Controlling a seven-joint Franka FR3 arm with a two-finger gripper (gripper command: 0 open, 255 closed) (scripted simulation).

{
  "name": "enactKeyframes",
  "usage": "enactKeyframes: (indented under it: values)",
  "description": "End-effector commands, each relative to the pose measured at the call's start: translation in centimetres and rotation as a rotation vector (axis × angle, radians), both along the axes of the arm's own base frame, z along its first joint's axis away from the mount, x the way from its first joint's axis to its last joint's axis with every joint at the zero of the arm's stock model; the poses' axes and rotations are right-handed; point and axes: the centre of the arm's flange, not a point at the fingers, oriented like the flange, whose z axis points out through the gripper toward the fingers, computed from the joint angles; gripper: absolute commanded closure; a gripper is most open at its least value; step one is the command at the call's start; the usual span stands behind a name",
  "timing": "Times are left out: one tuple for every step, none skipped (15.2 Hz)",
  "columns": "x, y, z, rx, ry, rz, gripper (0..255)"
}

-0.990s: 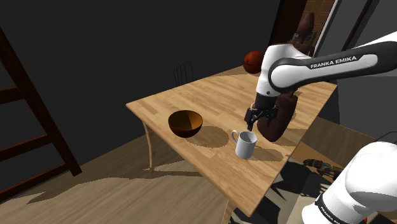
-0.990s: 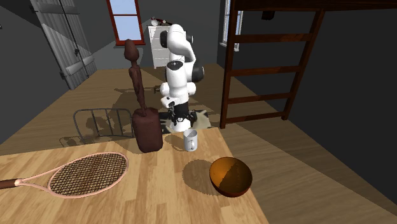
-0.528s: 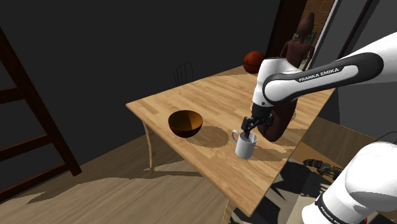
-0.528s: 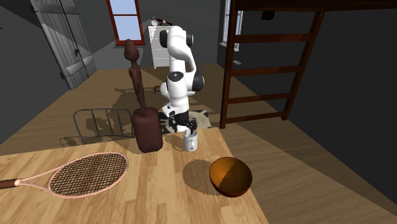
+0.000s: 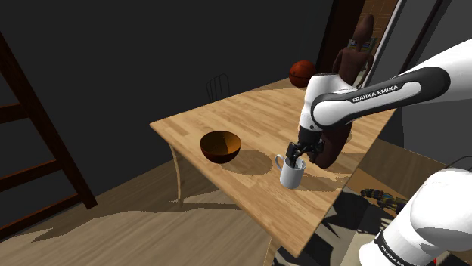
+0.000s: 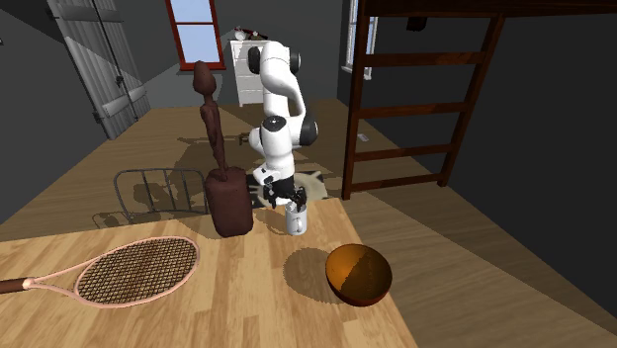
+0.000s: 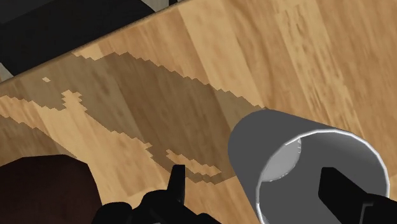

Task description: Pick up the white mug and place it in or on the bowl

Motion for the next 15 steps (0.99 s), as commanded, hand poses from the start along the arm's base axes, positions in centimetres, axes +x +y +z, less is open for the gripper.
enactKeyframes:
  values:
    - [0.0,0.0,0.0,0.0,0.0,0.0,0]
    - [0.0,0.0,0.0,0.0,0.0,0.0,255]
    - [0.0,0.0,0.0,0.0,0.0,0.0,255]
    - [0.0,0.0,0.0,0.0,0.0,0.0,255]
    - [0.0,0.0,0.0,0.0,0.0,0.0,255]
    - [0.0,0.0,0.0,0.0,0.0,0.0,255]
    - [0.0,0.0,0.0,0.0,0.0,0.0,255]
    - [0.0,0.0,0.0,0.0,0.0,0.0,255]
    - [0.0,0.0,0.0,0.0,0.0,0.0,255]
    - [0.0,0.0,0.0,0.0,0.0,0.0,255]
    - [0.0,0.0,0.0,0.0,0.0,0.0,255]
    - [0.0,0.0,0.5,0.0,0.0,0.0,255]
    - [0.0,0.0,1.0,0.0,0.0,0.0,255]
    - [0.0,0.0,1.6,0.0,0.0,0.0,255]
    - [0.0,0.0,2.1,0.0,0.0,0.0,255]
